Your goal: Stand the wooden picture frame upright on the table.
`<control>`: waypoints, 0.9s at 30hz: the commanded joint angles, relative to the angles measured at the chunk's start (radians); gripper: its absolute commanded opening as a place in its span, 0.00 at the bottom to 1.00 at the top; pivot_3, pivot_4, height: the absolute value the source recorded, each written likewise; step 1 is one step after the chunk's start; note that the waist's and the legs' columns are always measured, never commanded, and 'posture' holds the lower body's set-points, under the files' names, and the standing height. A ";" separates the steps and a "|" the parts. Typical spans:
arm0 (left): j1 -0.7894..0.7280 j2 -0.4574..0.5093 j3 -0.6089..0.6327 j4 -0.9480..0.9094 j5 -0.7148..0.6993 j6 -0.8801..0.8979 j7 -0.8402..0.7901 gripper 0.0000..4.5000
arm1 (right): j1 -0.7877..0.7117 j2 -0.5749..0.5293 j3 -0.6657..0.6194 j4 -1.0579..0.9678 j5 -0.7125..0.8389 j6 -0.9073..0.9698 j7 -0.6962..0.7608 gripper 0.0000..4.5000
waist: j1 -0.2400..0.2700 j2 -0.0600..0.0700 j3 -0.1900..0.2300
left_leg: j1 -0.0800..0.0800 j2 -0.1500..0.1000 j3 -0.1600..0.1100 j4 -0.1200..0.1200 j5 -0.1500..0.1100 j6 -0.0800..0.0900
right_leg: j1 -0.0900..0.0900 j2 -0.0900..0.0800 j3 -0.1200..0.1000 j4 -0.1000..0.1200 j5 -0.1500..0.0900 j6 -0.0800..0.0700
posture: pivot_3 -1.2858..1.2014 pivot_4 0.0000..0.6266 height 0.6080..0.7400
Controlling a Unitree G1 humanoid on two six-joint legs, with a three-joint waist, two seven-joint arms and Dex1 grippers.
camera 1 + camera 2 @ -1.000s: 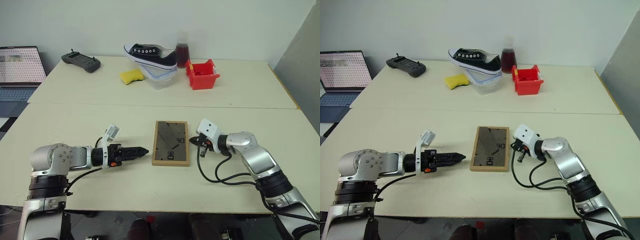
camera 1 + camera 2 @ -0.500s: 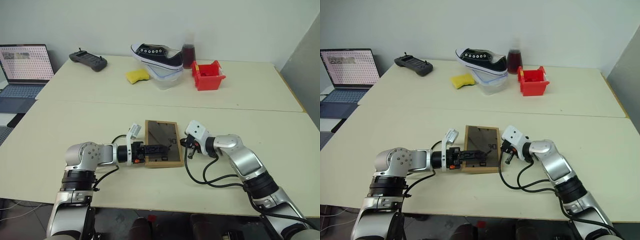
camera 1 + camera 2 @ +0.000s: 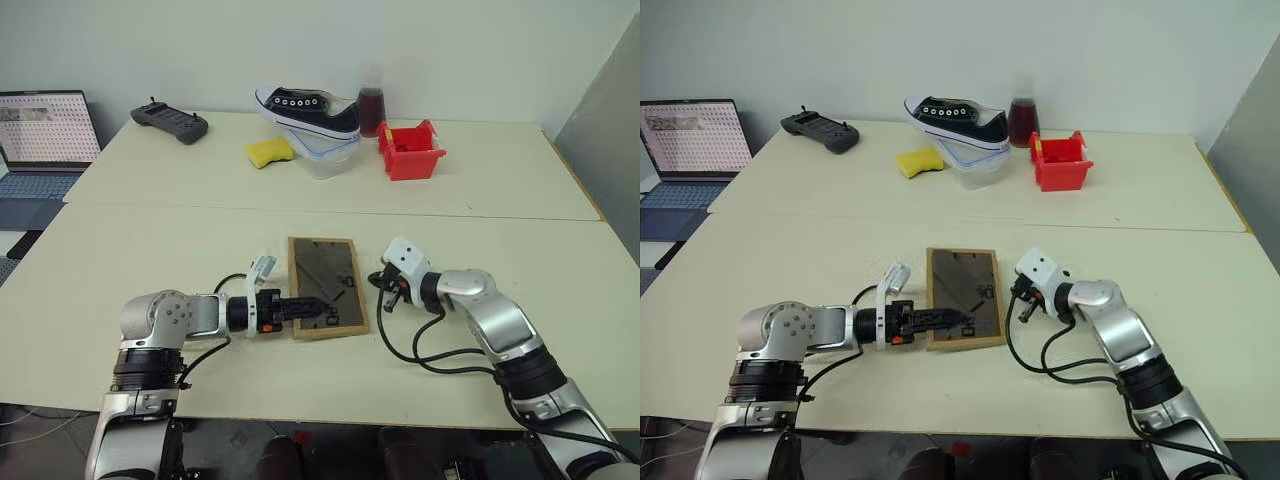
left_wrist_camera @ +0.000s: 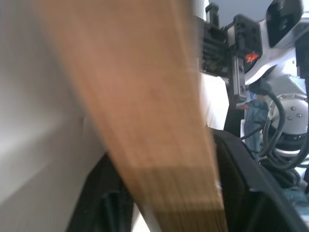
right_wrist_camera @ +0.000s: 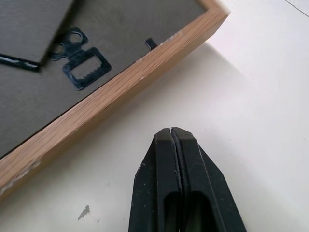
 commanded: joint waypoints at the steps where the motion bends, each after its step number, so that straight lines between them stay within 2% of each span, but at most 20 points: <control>1: -0.047 0.005 0.062 -0.011 -0.002 -0.019 0.040 0.29 | -0.085 -0.003 -0.124 -0.069 0.094 0.051 0.009 0.00 | 0.000 0.000 0.000 | 0.000 0.000 0.000 0.000 0.000 0.000 | 0.000 0.000 0.000 0.000 0.000 0.000 | 0.52 0.24 1.00; 4: -0.081 0.014 0.082 -0.014 -0.015 -0.021 0.048 0.29 | -0.140 -0.003 -0.206 -0.110 0.222 0.155 0.057 0.00 | -0.001 0.000 0.000 | 0.000 0.000 0.000 0.000 0.000 0.000 | 0.000 0.000 0.000 0.000 0.000 0.000 | 0.52 0.24 1.00; 5: -0.093 0.018 0.086 -0.020 -0.022 -0.022 0.043 0.29 | -0.157 -0.009 -0.219 -0.124 0.263 0.191 0.083 0.08 | -0.001 0.000 0.000 | 0.000 0.000 0.000 0.000 0.000 0.000 | 0.000 0.000 0.000 0.000 0.000 0.000 | 0.52 0.24 1.00; 6: -0.104 0.020 0.091 -0.025 -0.027 -0.024 0.042 0.29 | -0.172 -0.016 -0.229 -0.138 0.298 0.222 0.104 0.11 | -0.001 0.000 0.000 | 0.000 0.000 0.000 0.000 0.000 0.000 | 0.000 0.000 0.000 0.000 0.000 0.000 | 0.52 0.24 1.00; 11: -0.157 0.018 0.117 -0.028 -0.047 -0.023 0.043 0.29 | -0.235 0.007 -0.252 -0.143 0.408 0.307 0.114 0.39 | -0.001 0.000 0.000 | -0.001 0.000 0.000 -0.001 0.000 0.000 | 0.000 0.000 -0.001 -0.001 0.000 0.000 | 0.52 0.24 1.00; 22: -0.200 0.032 0.133 -0.072 -0.078 -0.030 0.034 0.29 | -0.321 0.140 -0.176 -0.019 0.387 0.228 0.027 0.92 | -0.017 0.000 0.000 | -0.001 0.001 0.000 -0.001 0.000 0.000 | -0.001 0.000 -0.001 -0.001 0.000 0.000 | 0.52 0.24 1.00; 27: -0.177 0.030 0.127 -0.102 -0.088 -0.023 0.037 0.29 | -0.331 0.215 -0.163 -0.045 0.446 0.258 0.031 0.92 | -0.019 0.000 0.000 | -0.001 0.001 0.000 -0.002 0.000 0.000 | -0.001 0.000 -0.001 -0.001 0.000 0.000 | 0.52 0.24 1.00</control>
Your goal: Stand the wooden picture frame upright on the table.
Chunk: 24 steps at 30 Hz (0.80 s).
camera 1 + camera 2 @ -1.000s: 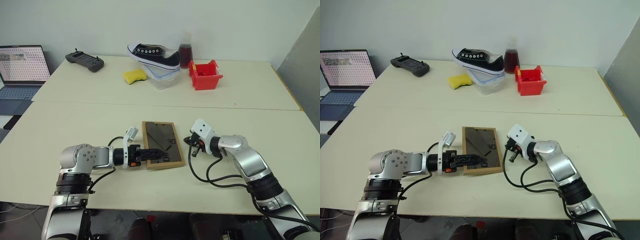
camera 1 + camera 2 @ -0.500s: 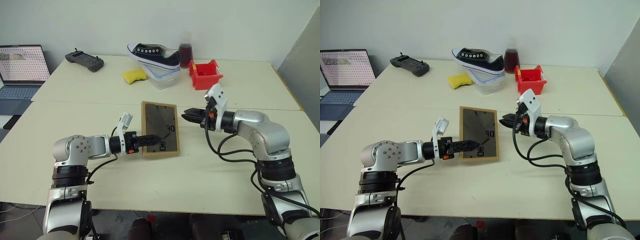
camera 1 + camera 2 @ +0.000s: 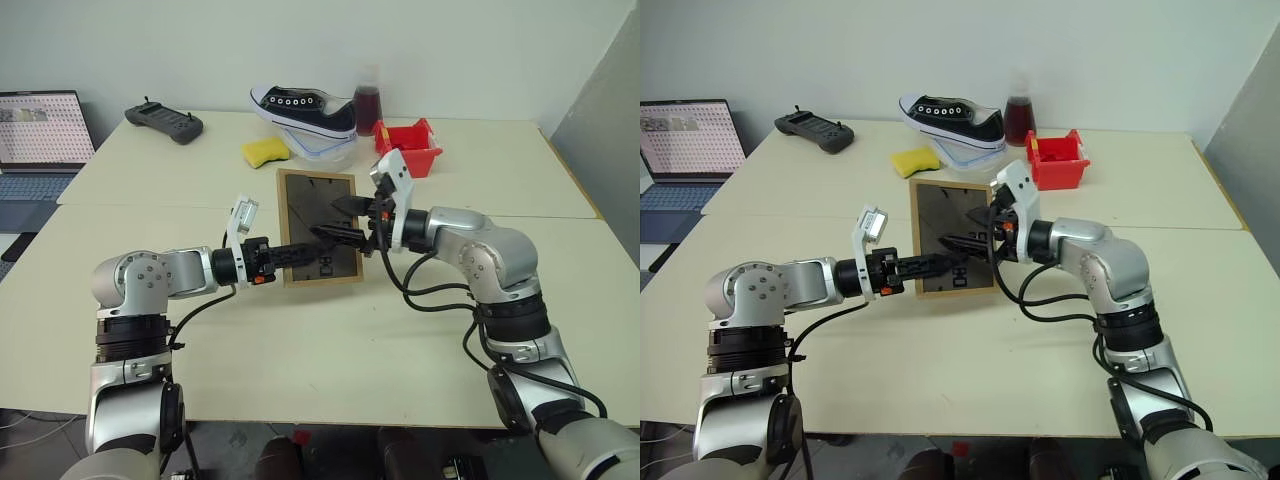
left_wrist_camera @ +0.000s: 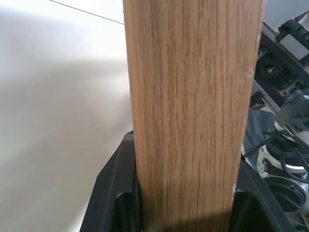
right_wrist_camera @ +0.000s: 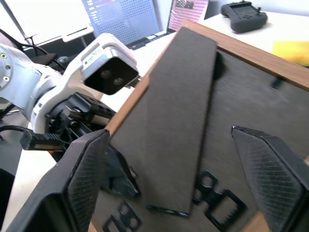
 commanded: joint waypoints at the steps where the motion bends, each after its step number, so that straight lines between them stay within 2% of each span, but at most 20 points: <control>1: -0.005 0.000 0.013 -0.081 -0.053 -0.001 -0.020 0.29 | -0.028 0.040 0.007 -0.046 0.068 0.022 0.018 0.92 | 0.001 0.000 0.000 | 0.000 0.000 0.000 0.000 0.000 0.000 | 0.000 0.000 0.000 0.000 0.000 0.000 | 0.52 0.24 1.00; 5: 0.017 0.004 0.002 -0.101 -0.051 0.000 -0.026 0.29 | -0.014 0.041 -0.057 -0.086 0.209 0.108 0.080 0.92 | 0.004 0.000 0.000 | -0.001 0.000 0.000 0.000 0.000 0.000 | 0.000 -0.001 -0.001 0.000 0.000 0.000 | 0.52 0.24 1.00; 14: 0.056 0.012 0.063 -0.129 -0.133 0.108 -0.006 0.29 | 0.078 -0.203 -0.108 -0.145 0.289 0.141 0.212 0.92 | 0.000 0.000 0.000 | -0.001 0.000 0.000 0.000 0.000 0.000 | 0.000 0.000 0.000 -0.001 0.000 0.000 | 0.52 0.24 1.00; 18: 0.052 0.012 0.105 -0.115 -0.179 0.201 0.016 0.29 | 0.114 -0.308 -0.092 -0.178 0.241 0.079 0.232 0.92 | 0.000 0.000 0.000 | -0.001 0.000 0.000 0.000 0.000 0.001 | 0.000 0.000 0.000 -0.002 0.000 0.000 | 0.52 0.24 1.00; 21: 0.057 0.054 0.100 -0.062 -0.269 0.224 0.051 0.29 | 0.160 -0.362 -0.074 -0.196 0.097 -0.130 0.194 0.92 | 0.000 0.000 0.000 | -0.001 0.000 0.000 0.000 0.000 0.001 | 0.000 0.000 0.000 -0.002 0.000 0.000 | 0.52 0.24 1.00; 24: 0.072 0.149 0.029 0.004 -0.417 0.224 0.090 0.29 | 0.238 -0.407 0.000 -0.120 -0.266 -0.719 0.088 0.92 | -0.001 0.000 0.001 | -0.001 0.000 -0.001 0.000 0.000 0.001 | 0.000 0.001 0.000 -0.003 0.000 0.001 | 0.52 0.24 1.00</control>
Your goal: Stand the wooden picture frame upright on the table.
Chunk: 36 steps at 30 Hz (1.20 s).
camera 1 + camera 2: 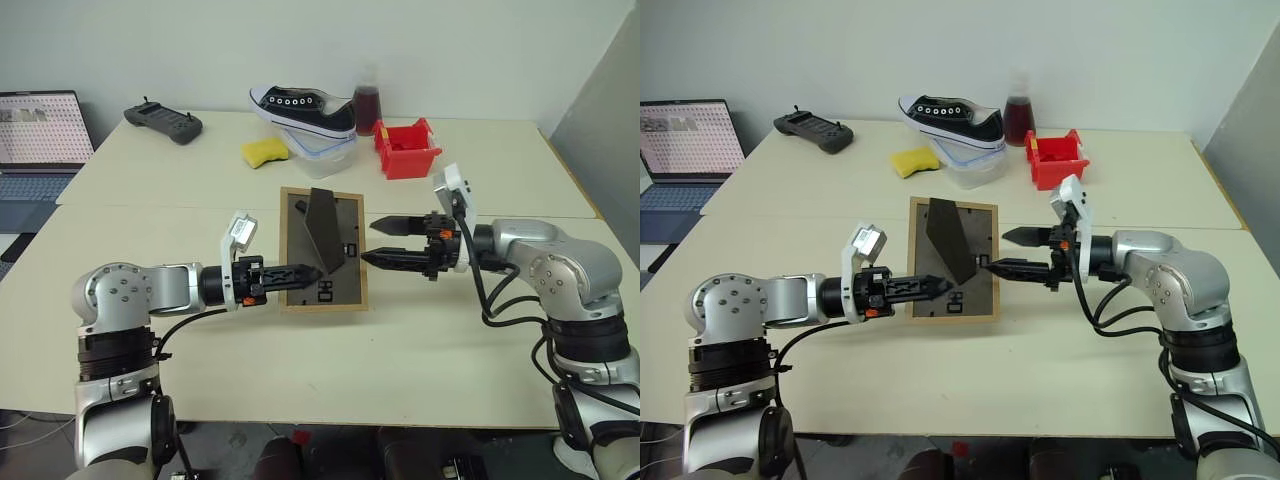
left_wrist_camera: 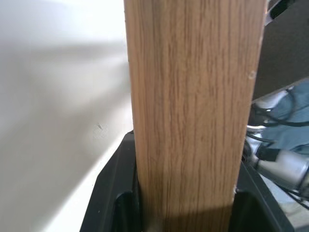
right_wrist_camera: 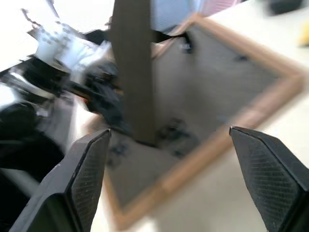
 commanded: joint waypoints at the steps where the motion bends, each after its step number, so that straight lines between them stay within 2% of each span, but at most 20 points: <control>1: 0.005 0.116 -0.049 0.068 -0.235 0.004 0.045 0.29 | 0.086 -0.066 0.080 0.093 -0.452 -0.786 -0.148 0.92 | -0.001 0.000 0.000 | 0.000 0.000 0.001 -0.001 0.000 0.000 | 0.000 0.000 0.001 0.000 0.000 0.000 | 0.52 0.24 1.00; 3: 0.004 0.152 -0.075 0.092 -0.335 0.004 0.085 0.29 | 0.115 -0.094 0.125 0.193 -0.641 -1.151 -0.257 0.92 | -0.001 0.000 0.000 | 0.000 0.000 0.001 -0.001 0.000 0.000 | 0.000 0.000 0.001 -0.001 0.000 0.000 | 0.52 0.24 1.00; 5: 0.006 0.165 -0.095 0.090 -0.418 0.004 0.135 0.29 | 0.109 -0.092 0.142 0.297 -0.768 -1.381 -0.375 0.92 | -0.001 -0.001 0.001 | 0.000 -0.001 0.002 -0.001 0.000 0.000 | 0.000 -0.001 0.001 -0.002 0.000 0.001 | 0.52 0.24 1.00; 9: 0.015 0.164 -0.125 0.082 -0.569 -0.016 0.253 0.29 | 0.061 -0.054 0.153 0.454 -0.951 -1.636 -0.578 0.92 | -0.001 -0.001 0.001 | 0.000 -0.001 0.002 0.000 0.001 -0.003 | 0.000 -0.002 0.002 -0.001 0.000 0.000 | 0.52 0.24 1.00; 11: 0.038 0.177 -0.164 0.065 -0.666 -0.057 0.317 0.29 | 0.019 -0.024 0.161 0.494 -1.087 -1.693 -0.704 0.92 | -0.001 -0.001 0.001 | 0.001 -0.001 0.002 0.000 0.002 -0.005 | 0.000 -0.002 0.002 0.001 0.000 0.000 | 0.52 0.24 1.00; 14: 0.078 0.215 -0.228 0.033 -0.799 -0.119 0.391 0.29 | -0.028 0.019 0.167 0.524 -1.184 -1.735 -0.824 0.92 | -0.006 -0.001 0.001 | 0.003 0.000 0.002 0.000 0.003 -0.005 | 0.000 -0.001 0.004 0.003 0.000 0.000 | 0.52 0.24 1.00; 19: 0.115 0.239 -0.275 -0.008 -0.848 -0.185 0.421 0.29 | -0.087 0.065 0.189 0.562 -1.220 -1.822 -0.932 0.92 | 0.000 -0.001 0.001 | 0.002 -0.001 0.001 0.000 0.003 -0.006 | 0.000 -0.002 0.002 0.004 0.000 0.000 | 0.52 0.24 1.00; 23: 0.115 0.238 -0.290 -0.010 -0.848 -0.207 0.420 0.29 | -0.105 0.063 0.214 0.604 -1.245 -1.889 -0.973 0.77 | 0.006 -0.001 0.001 | 0.002 -0.002 0.001 0.001 0.003 -0.006 | 0.001 -0.002 0.002 0.004 0.000 0.000 | 0.52 0.24 1.00; 29: 0.121 0.248 -0.296 -0.026 -0.848 -0.222 0.419 0.29 | -0.135 0.053 0.218 0.641 -1.285 -1.913 -1.016 0.40 | 0.001 -0.001 0.001 | 0.003 -0.002 0.001 0.001 0.003 -0.006 | 0.001 -0.002 0.002 0.004 0.000 0.000 | 0.52 0.24 1.00; 33: 0.142 0.255 -0.284 -0.071 -0.848 -0.263 0.426 0.29 | -0.143 0.047 0.223 0.655 -1.288 -1.919 -1.023 0.37 | 0.000 -0.001 0.001 | 0.003 -0.002 0.001 0.001 0.003 -0.006 | 0.001 -0.002 0.002 0.004 0.000 0.000 | 0.52 0.24 1.00; 34: 0.148 0.257 -0.273 -0.079 -0.848 -0.276 0.423 0.44 | -0.143 0.045 0.225 0.659 -1.282 -1.919 -1.019 0.37 | 0.000 -0.001 0.001 | 0.003 -0.002 0.001 0.001 0.003 -0.006 | 0.001 -0.002 0.002 0.004 0.000 0.000 | 0.52 0.24 1.00; 36: 0.152 0.272 -0.256 -0.073 -0.848 -0.294 0.420 0.51 | -0.144 0.042 0.228 0.676 -1.252 -1.915 -1.001 0.34 | 0.000 -0.001 0.001 | 0.003 -0.001 0.001 0.001 0.003 -0.006 | 0.001 -0.002 0.002 0.004 0.000 0.000 | 0.52 0.24 1.00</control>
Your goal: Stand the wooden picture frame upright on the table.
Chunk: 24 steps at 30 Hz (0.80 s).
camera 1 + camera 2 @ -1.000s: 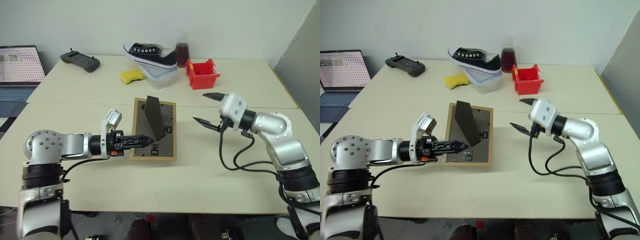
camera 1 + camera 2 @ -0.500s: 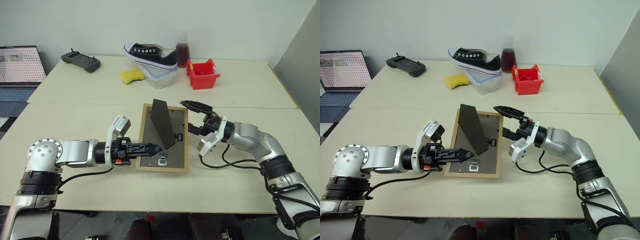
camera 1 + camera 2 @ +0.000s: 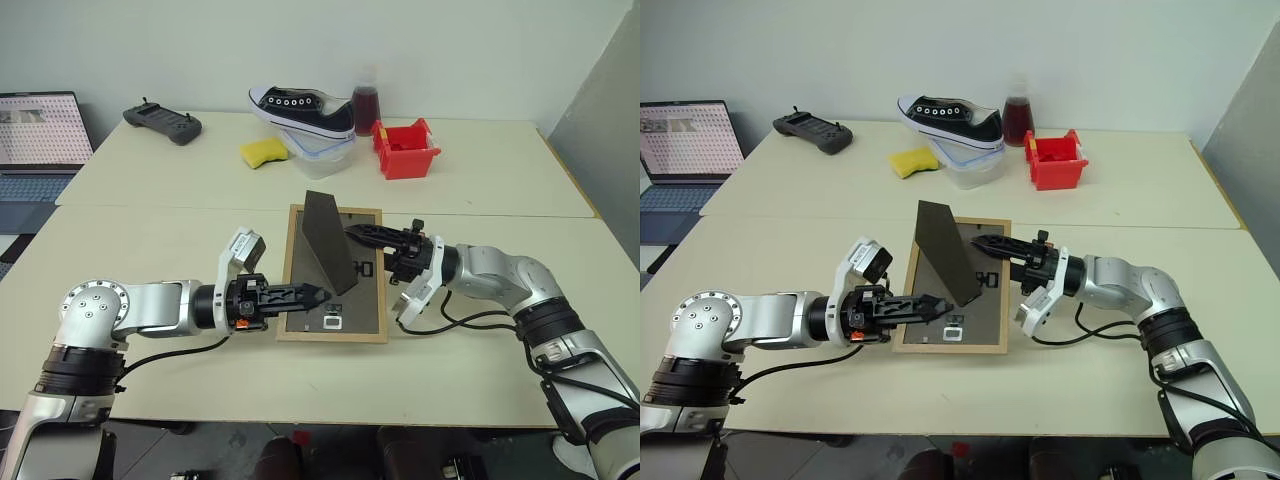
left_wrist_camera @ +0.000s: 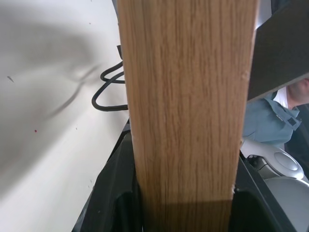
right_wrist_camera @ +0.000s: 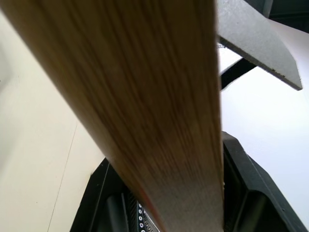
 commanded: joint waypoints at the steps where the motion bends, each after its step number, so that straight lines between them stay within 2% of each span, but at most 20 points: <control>1: 0.007 0.046 0.052 -0.019 0.011 -0.049 0.007 0.55 | -0.030 -0.004 -0.013 0.009 0.102 -0.007 -0.008 0.31 | 0.000 0.000 0.000 | 0.000 0.000 0.000 0.000 0.000 0.000 | 0.000 0.000 0.000 0.000 0.000 0.000 | 0.52 0.24 1.00; 5: -0.009 0.104 0.120 0.021 0.021 -0.096 0.015 0.72 | -0.013 -0.016 0.012 0.035 0.262 0.018 0.096 0.30 | 0.000 0.000 0.000 | 0.000 0.000 0.000 0.000 0.000 0.000 | 0.000 0.000 0.000 0.000 0.000 0.000 | 0.52 0.24 1.00; 7: 0.007 0.130 0.163 -0.007 0.040 -0.119 0.018 0.80 | 0.008 -0.010 0.042 0.039 0.407 0.083 0.204 0.30 | -0.001 0.000 0.000 | 0.000 0.000 0.000 0.000 0.000 0.000 | 0.000 0.000 0.000 0.000 0.000 0.000 | 0.52 0.24 1.00; 10: 0.055 0.162 0.233 -0.131 0.180 -0.168 0.005 0.92 | 0.065 0.063 0.053 -0.041 0.777 0.417 0.482 0.30 | -0.001 -0.001 0.000 | 0.000 0.001 0.000 0.000 0.000 0.000 | 0.000 0.000 0.000 0.000 0.000 0.000 | 0.52 0.24 1.00; 12: 0.082 0.164 0.260 -0.214 0.287 -0.217 0.001 1.00 | 0.080 0.112 0.024 -0.106 0.930 0.635 0.580 0.30 | -0.002 0.000 0.000 | 0.000 0.002 -0.001 0.000 0.000 0.000 | 0.001 0.000 -0.001 -0.001 0.000 0.000 | 0.52 0.24 1.00; 15: 0.148 0.176 0.232 -0.419 0.598 -0.359 -0.012 1.00 | 0.063 0.224 -0.036 -0.168 1.148 1.044 0.620 0.30 | -0.001 0.001 0.001 | 0.000 0.002 -0.001 0.000 0.000 -0.001 | 0.001 -0.001 -0.001 0.000 0.000 0.000 | 0.52 0.24 1.00; 18: 0.207 0.155 0.184 -0.558 0.840 -0.491 -0.037 1.00 | 0.026 0.298 -0.099 -0.126 1.257 1.340 0.616 0.30 | 0.003 0.001 0.001 | 0.000 0.002 0.000 -0.001 0.001 -0.001 | 0.001 -0.001 -0.002 0.000 0.000 0.000 | 0.52 0.24 1.00; 21: 0.234 0.075 0.178 -0.590 0.945 -0.569 -0.008 1.00 | -0.005 0.346 -0.159 -0.047 1.287 1.456 0.609 0.30 | 0.010 0.001 0.001 | 0.000 0.001 0.001 -0.001 0.000 -0.001 | 0.001 -0.001 -0.001 -0.001 0.000 0.000 | 0.52 0.24 1.00; 24: 0.266 0.024 0.170 -0.599 1.021 -0.599 -0.009 1.00 | -0.012 0.356 -0.161 0.013 1.257 1.515 0.646 0.30 | 0.015 0.001 0.001 | -0.001 0.001 0.002 -0.001 -0.001 0.002 | 0.000 0.000 -0.001 -0.002 0.000 0.000 | 0.52 0.24 1.00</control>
